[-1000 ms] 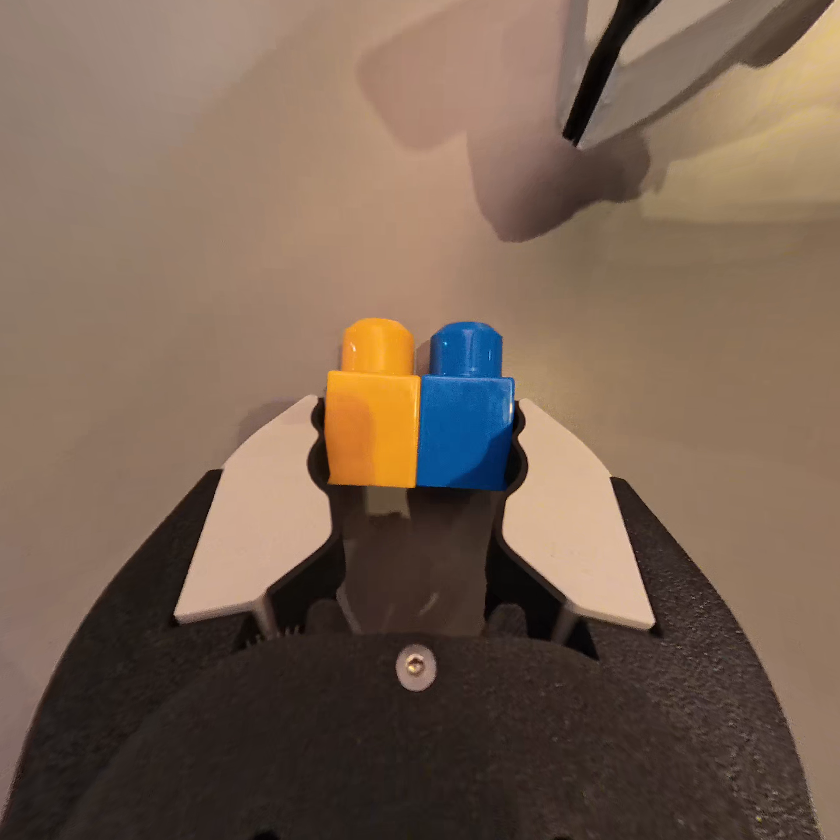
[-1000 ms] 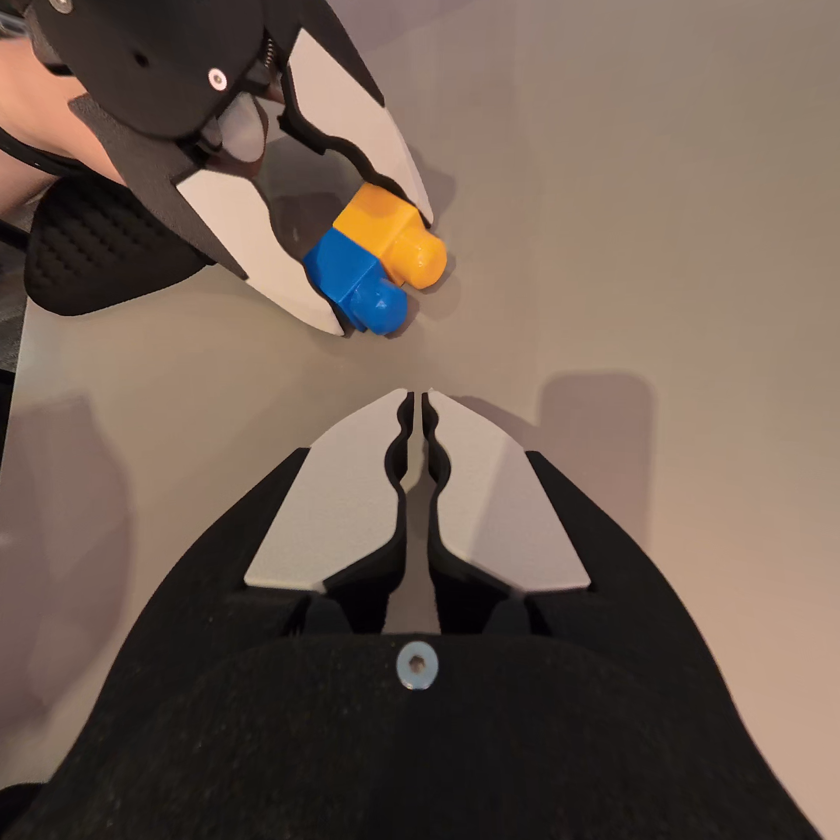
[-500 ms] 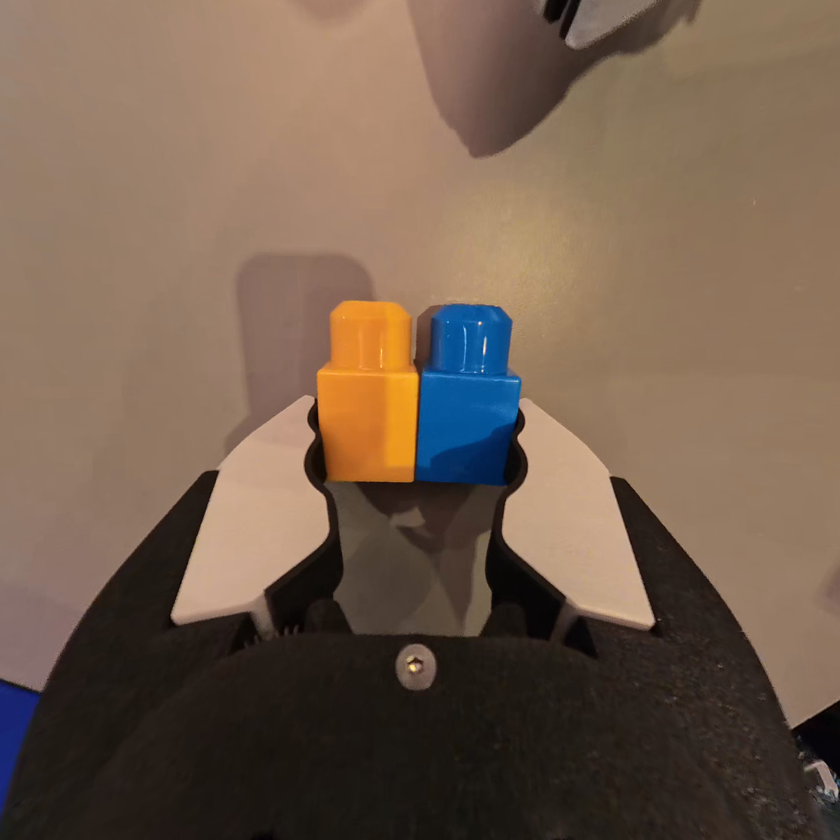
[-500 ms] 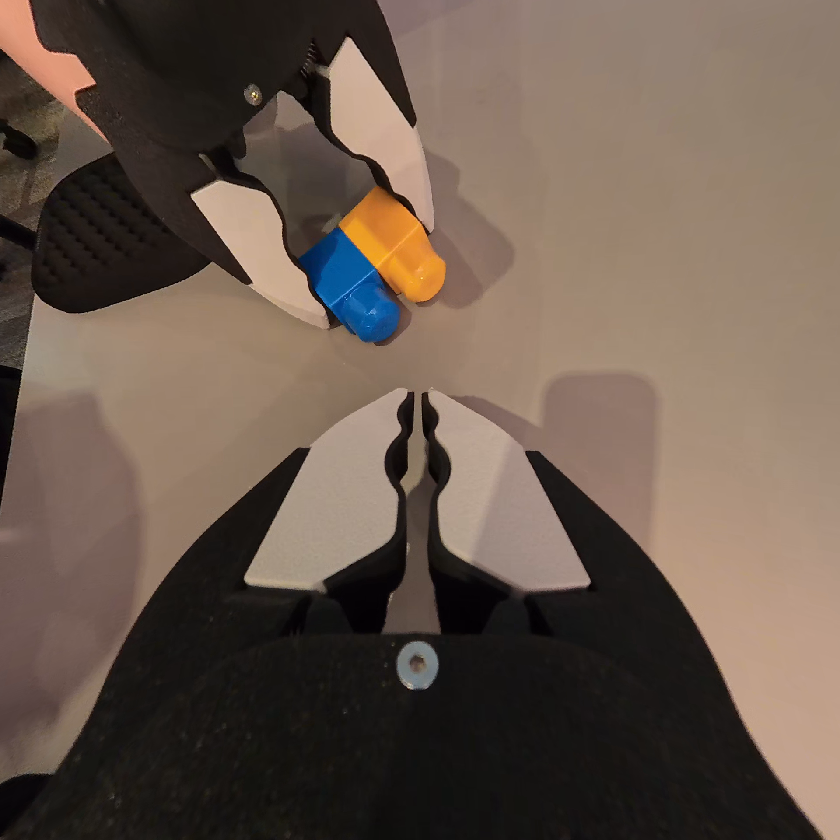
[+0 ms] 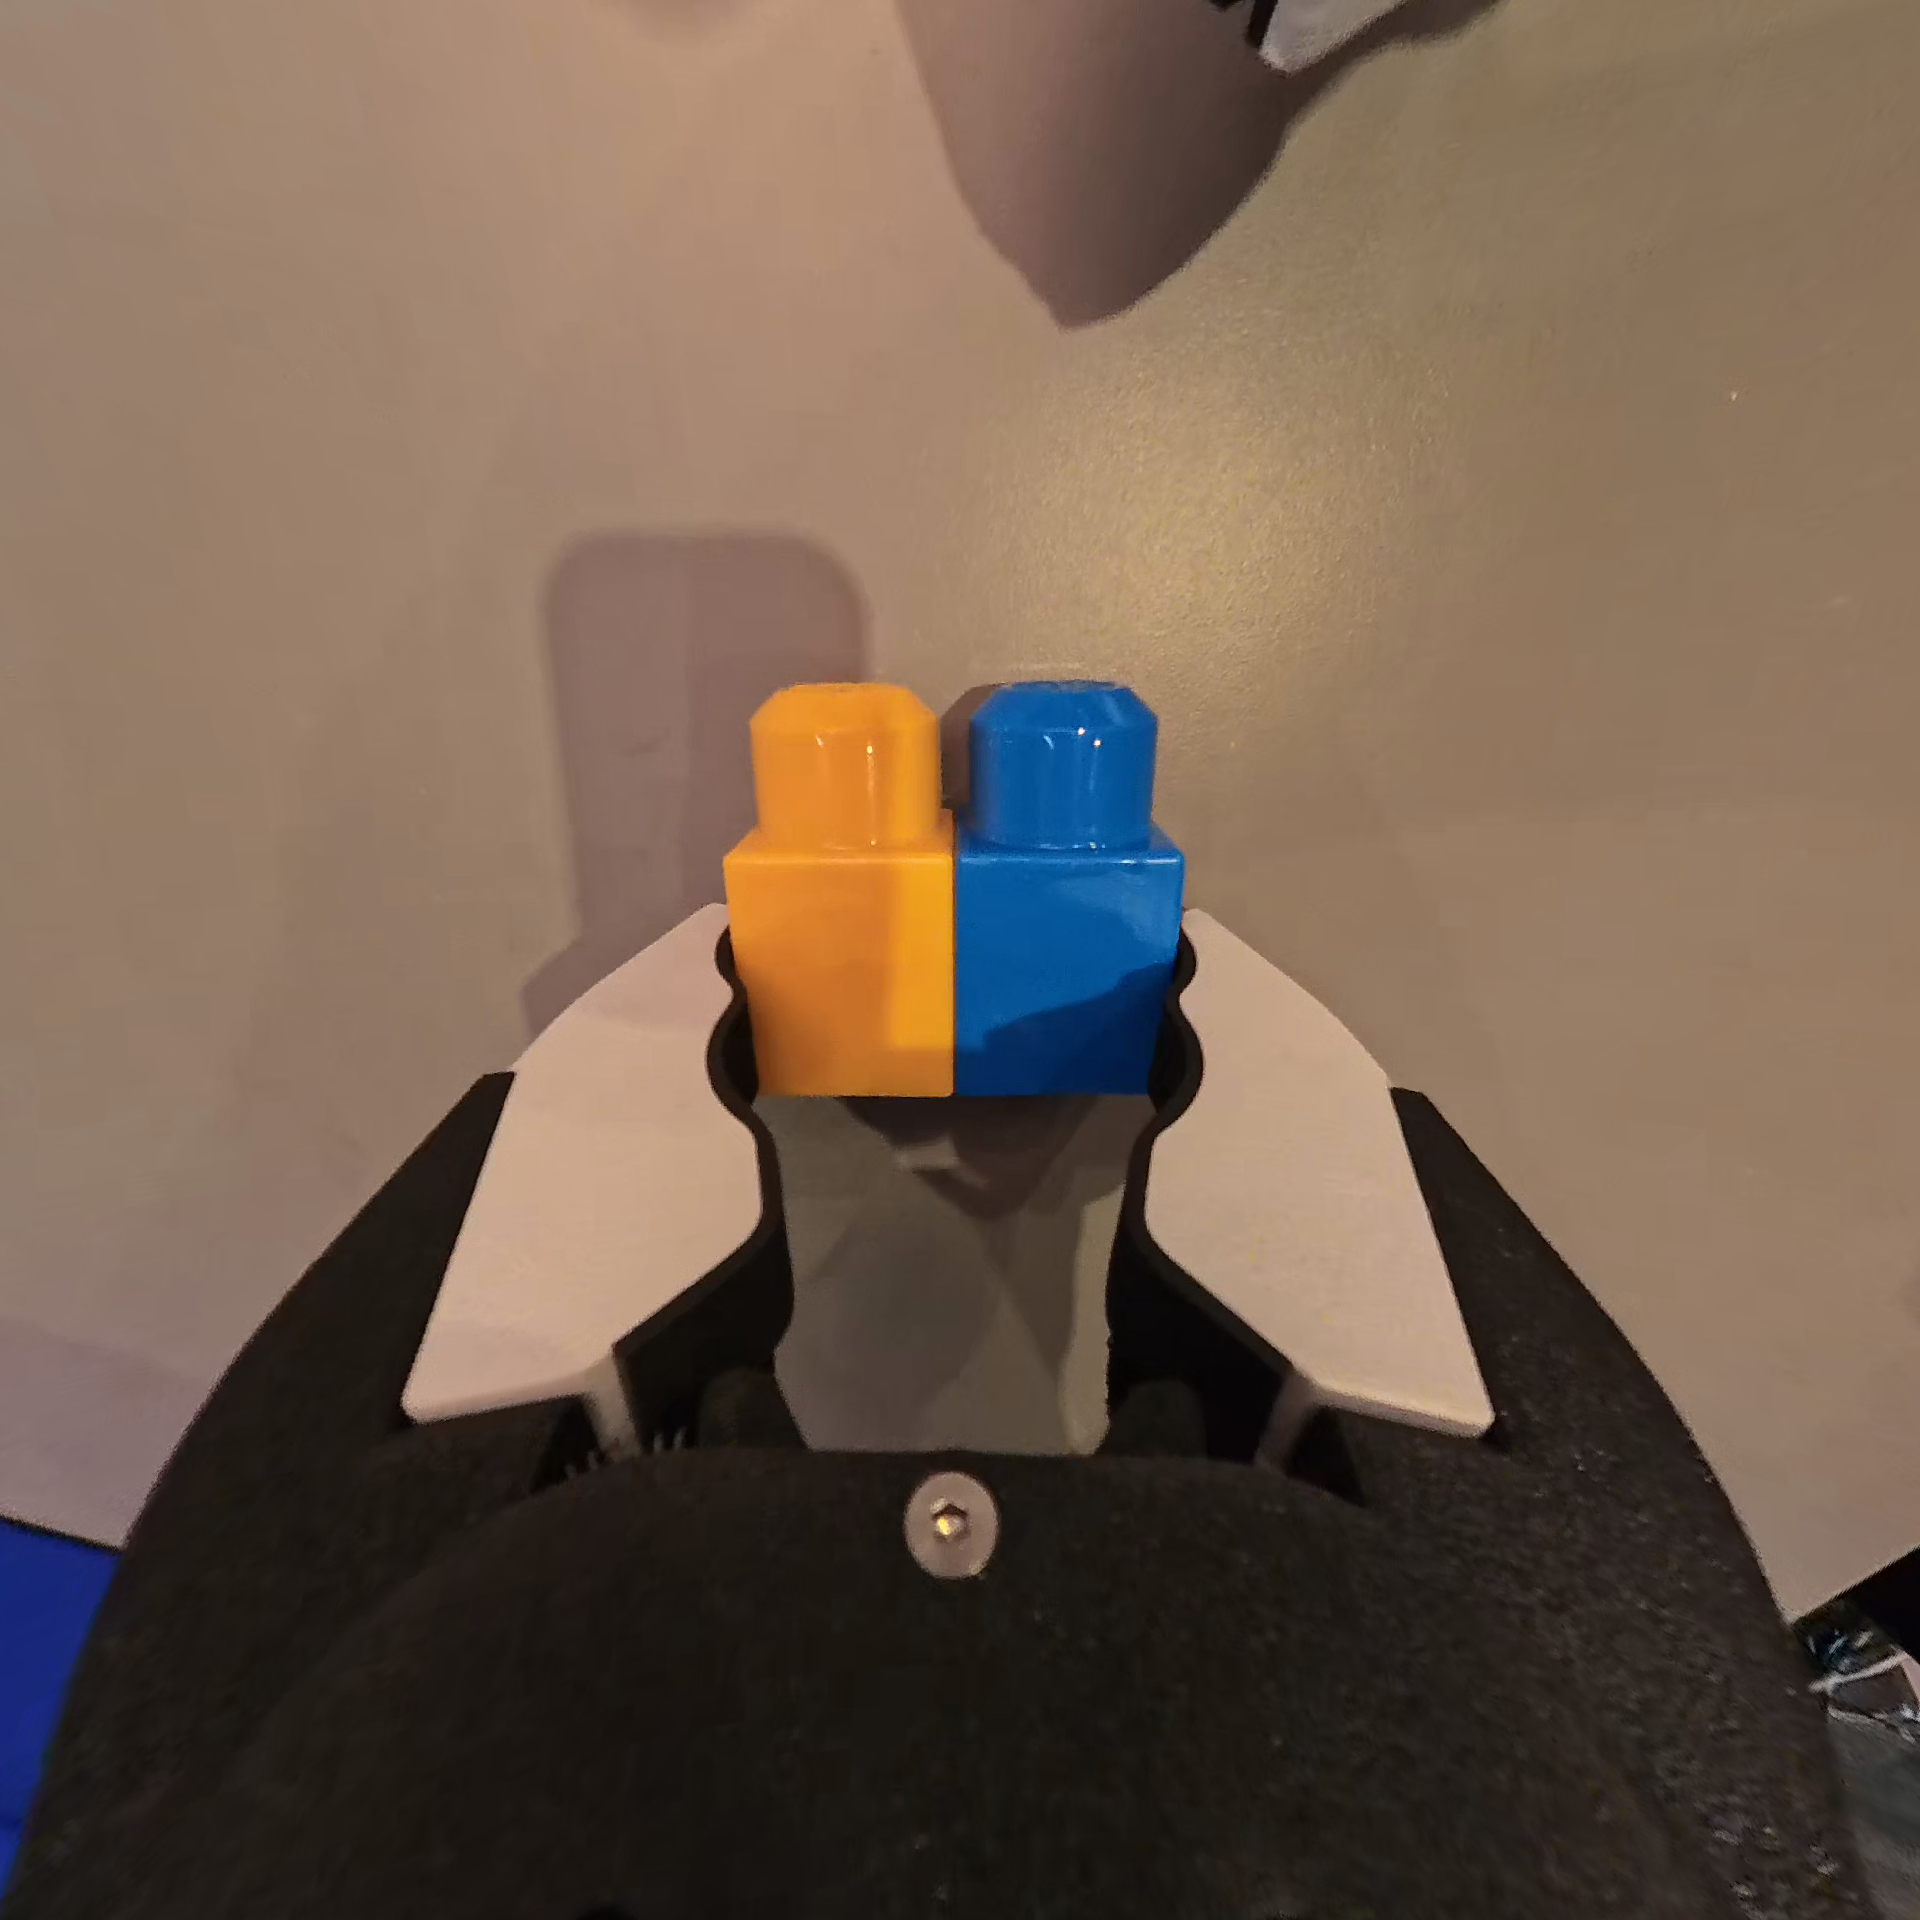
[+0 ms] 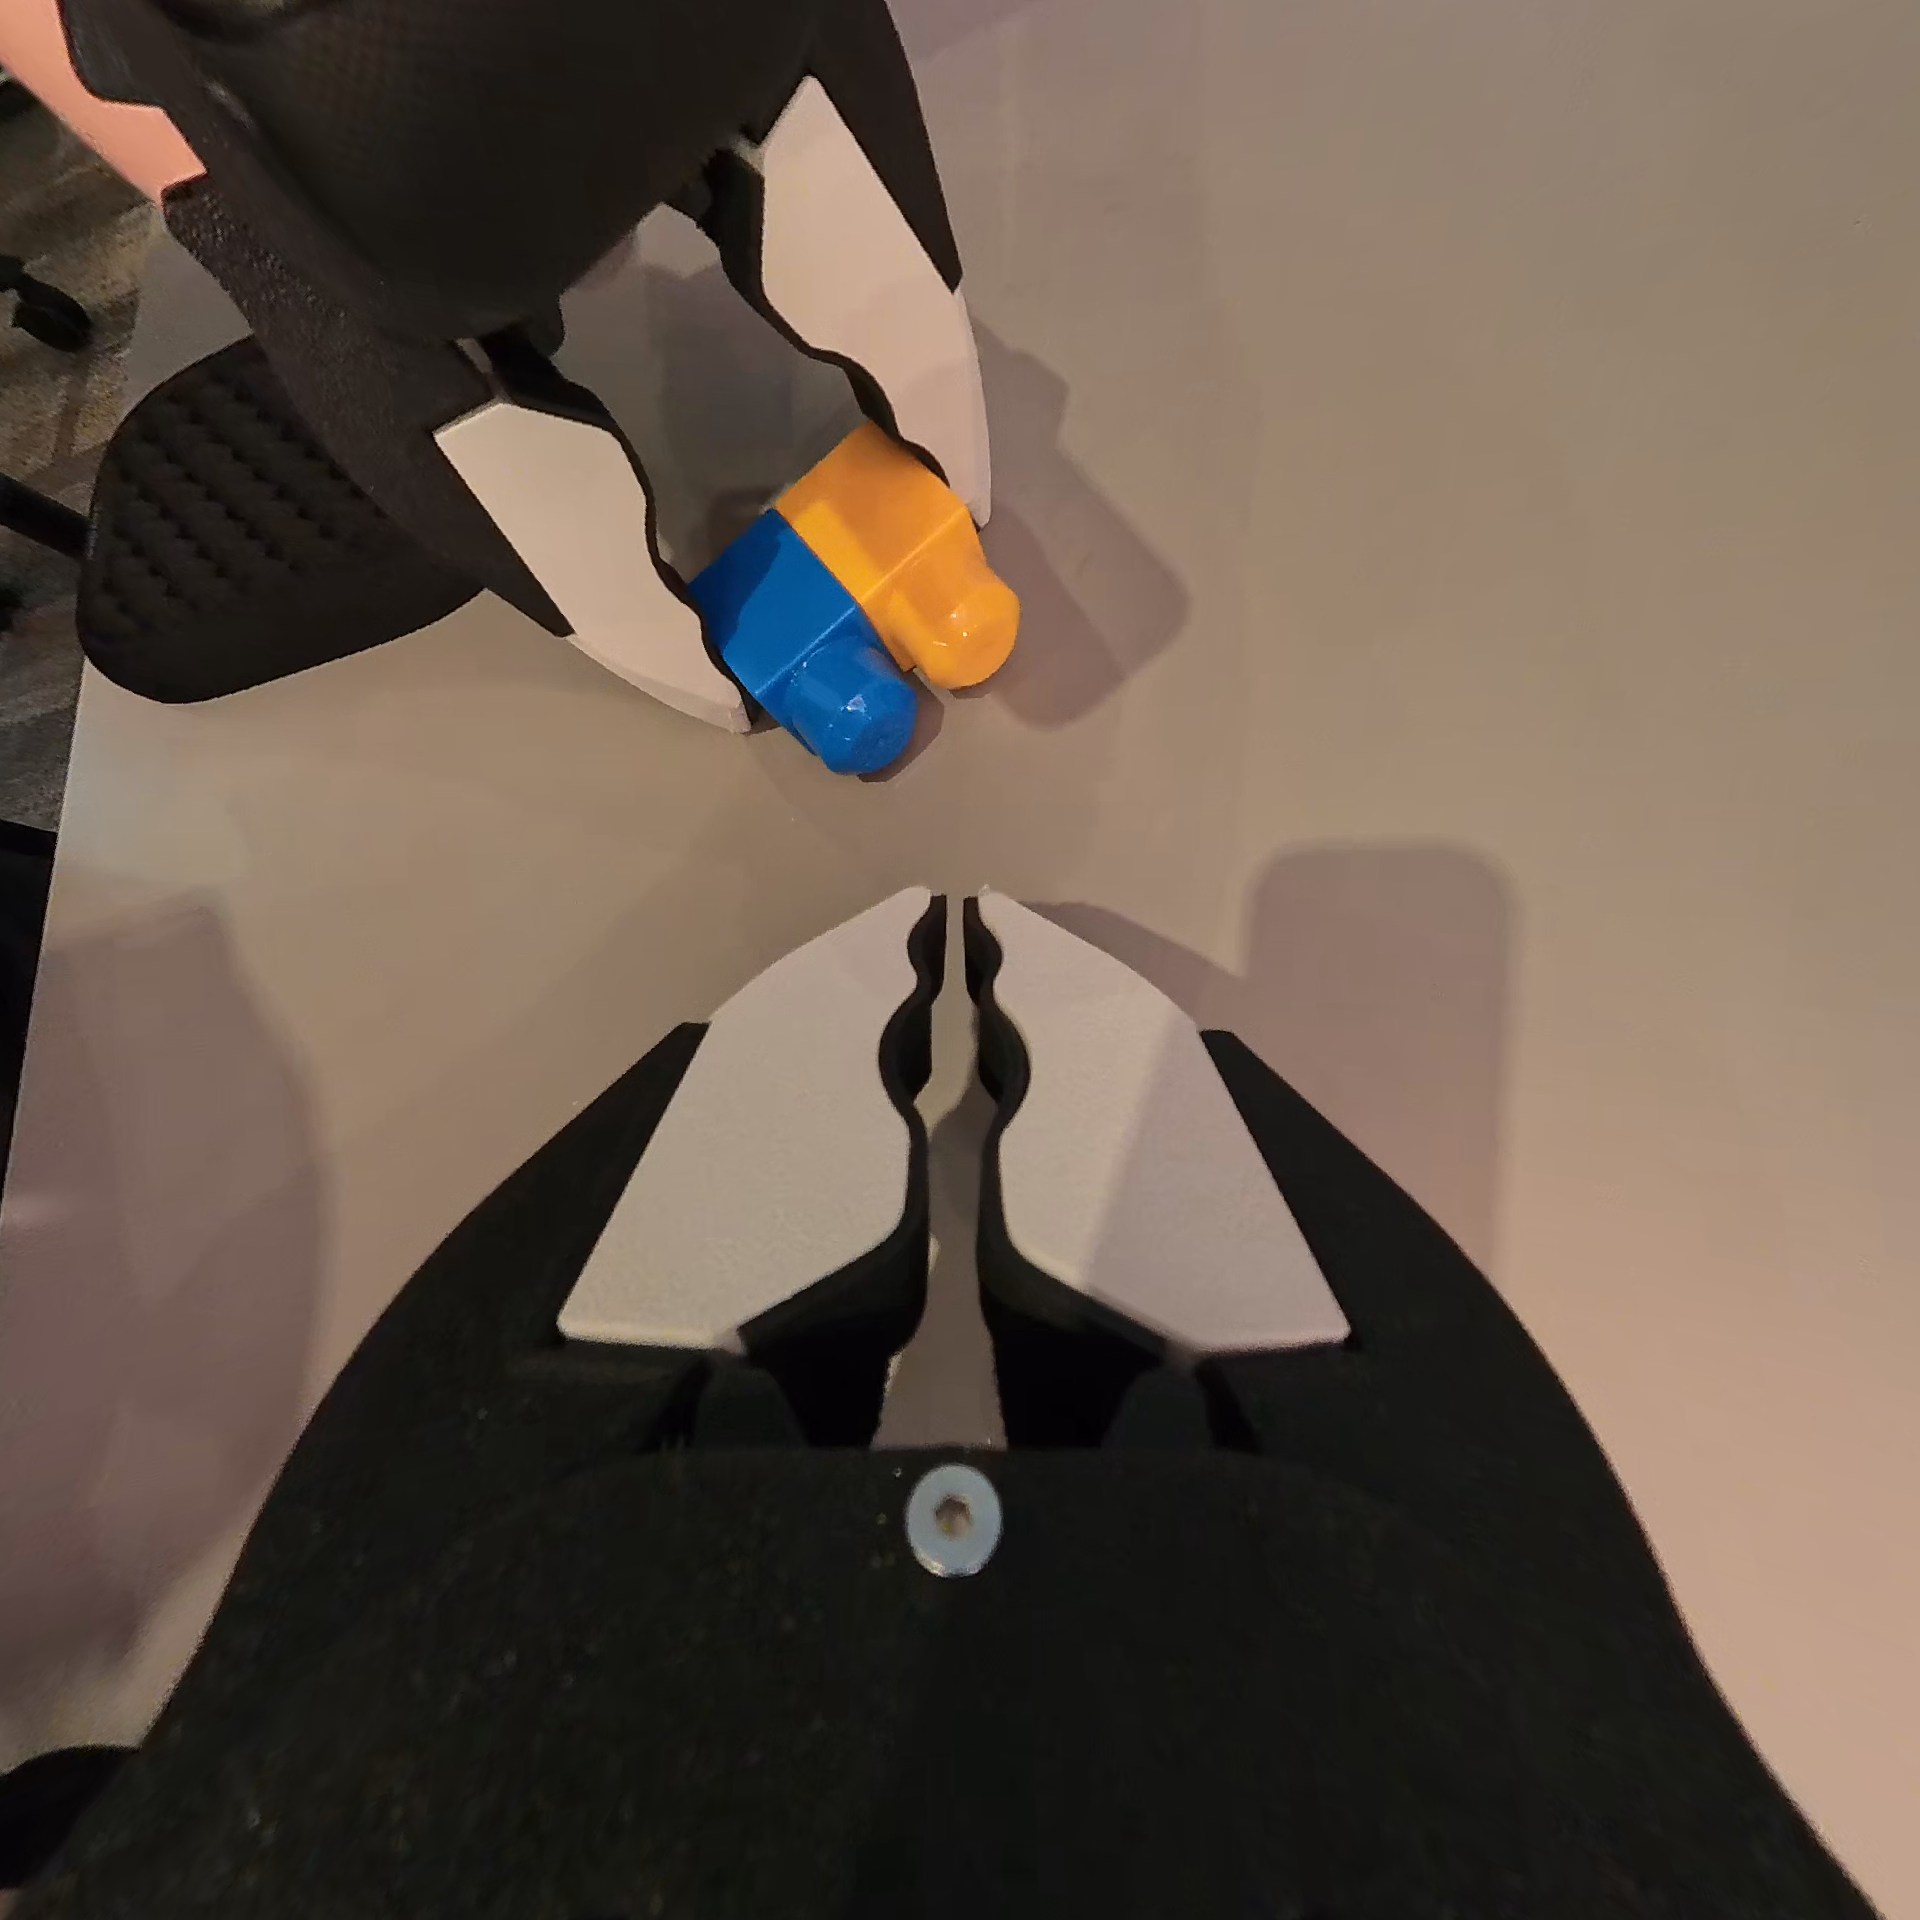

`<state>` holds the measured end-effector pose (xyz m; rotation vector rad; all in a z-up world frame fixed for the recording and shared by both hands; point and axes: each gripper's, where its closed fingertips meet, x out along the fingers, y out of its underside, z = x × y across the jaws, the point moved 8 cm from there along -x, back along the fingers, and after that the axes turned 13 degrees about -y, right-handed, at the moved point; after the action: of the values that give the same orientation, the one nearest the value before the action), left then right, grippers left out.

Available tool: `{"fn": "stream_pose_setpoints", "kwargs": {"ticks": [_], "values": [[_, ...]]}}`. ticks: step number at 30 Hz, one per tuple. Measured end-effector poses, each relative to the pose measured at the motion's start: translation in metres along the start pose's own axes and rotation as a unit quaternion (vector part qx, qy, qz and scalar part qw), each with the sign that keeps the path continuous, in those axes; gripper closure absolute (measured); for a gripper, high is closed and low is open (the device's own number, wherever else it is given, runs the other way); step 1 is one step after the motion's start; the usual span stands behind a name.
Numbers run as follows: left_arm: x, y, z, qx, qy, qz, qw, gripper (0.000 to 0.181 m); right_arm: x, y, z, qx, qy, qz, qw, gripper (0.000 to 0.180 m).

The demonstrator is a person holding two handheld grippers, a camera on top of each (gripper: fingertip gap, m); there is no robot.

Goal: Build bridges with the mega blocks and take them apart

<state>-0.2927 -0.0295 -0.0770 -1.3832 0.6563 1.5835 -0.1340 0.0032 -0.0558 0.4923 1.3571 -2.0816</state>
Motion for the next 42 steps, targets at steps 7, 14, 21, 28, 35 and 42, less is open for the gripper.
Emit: {"fn": "stream_pose_setpoints", "kwargs": {"ticks": [7, 14, 21, 28, 35, 42], "values": [[0.000, 0.002, 0.000, -0.004, 0.000, -0.014, 1.000, 0.106, 0.000, 0.000, 0.000, 0.002, -0.002, 0.000, 1.000, 0.177], [-0.005, 0.012, 0.004, -0.042, -0.012, -0.091, 0.995, 0.106, -0.013, 0.000, 0.001, -0.002, 0.009, 0.001, 1.000, 0.177], [-0.035, 0.004, 0.016, -0.154, 0.049, -0.282, 0.946, 0.106, -0.082, 0.031, 0.000, 0.014, 0.082, -0.003, 0.997, 0.166], [-0.083, -0.028, 0.039, -0.187, 0.116, -0.505, 0.834, 0.106, -0.109, 0.072, -0.006, 0.026, 0.176, 0.041, 0.983, 0.145], [-0.102, -0.061, 0.057, -0.159, 0.054, -0.545, 0.821, 0.106, -0.097, 0.064, -0.005, 0.078, 0.200, 0.130, 0.968, 0.141], [-0.094, -0.063, 0.050, -0.144, 0.042, -0.532, 0.833, 0.106, -0.078, 0.055, -0.010, 0.098, 0.207, 0.158, 0.961, 0.142]]}}
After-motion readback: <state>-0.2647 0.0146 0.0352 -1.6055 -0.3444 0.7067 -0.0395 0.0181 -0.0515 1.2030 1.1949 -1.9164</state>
